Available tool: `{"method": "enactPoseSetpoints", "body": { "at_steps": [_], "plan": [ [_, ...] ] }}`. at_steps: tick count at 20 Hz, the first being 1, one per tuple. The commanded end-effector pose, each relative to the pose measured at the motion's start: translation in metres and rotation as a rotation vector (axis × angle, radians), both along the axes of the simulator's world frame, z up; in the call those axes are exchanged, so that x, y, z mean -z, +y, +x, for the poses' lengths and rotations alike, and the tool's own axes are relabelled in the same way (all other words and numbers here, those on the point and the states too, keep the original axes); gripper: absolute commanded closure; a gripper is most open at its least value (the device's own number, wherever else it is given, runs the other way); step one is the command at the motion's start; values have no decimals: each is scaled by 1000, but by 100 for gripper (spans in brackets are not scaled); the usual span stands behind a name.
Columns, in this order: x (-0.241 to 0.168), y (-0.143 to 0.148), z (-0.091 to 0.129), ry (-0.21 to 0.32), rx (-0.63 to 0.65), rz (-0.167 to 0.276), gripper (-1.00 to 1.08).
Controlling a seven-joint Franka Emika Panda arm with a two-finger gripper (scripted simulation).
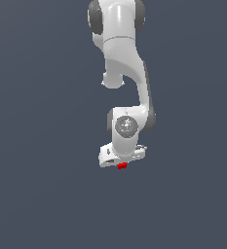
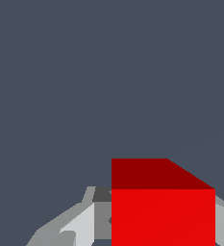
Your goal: Pick up the red cube and move it to a goal position.
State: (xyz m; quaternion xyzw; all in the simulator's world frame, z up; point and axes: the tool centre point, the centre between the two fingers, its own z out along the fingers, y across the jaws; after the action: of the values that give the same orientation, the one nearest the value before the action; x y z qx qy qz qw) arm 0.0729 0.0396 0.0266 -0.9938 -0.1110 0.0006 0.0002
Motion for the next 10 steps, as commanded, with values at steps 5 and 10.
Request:
{"method": "enactPoseSetpoints", "body": {
  "at_steps": [5,10],
  "plan": [
    [-15,-27,-19,-1,1,0,108],
    [-31,-57,-40,-1,1,0,108]
  ]
}}
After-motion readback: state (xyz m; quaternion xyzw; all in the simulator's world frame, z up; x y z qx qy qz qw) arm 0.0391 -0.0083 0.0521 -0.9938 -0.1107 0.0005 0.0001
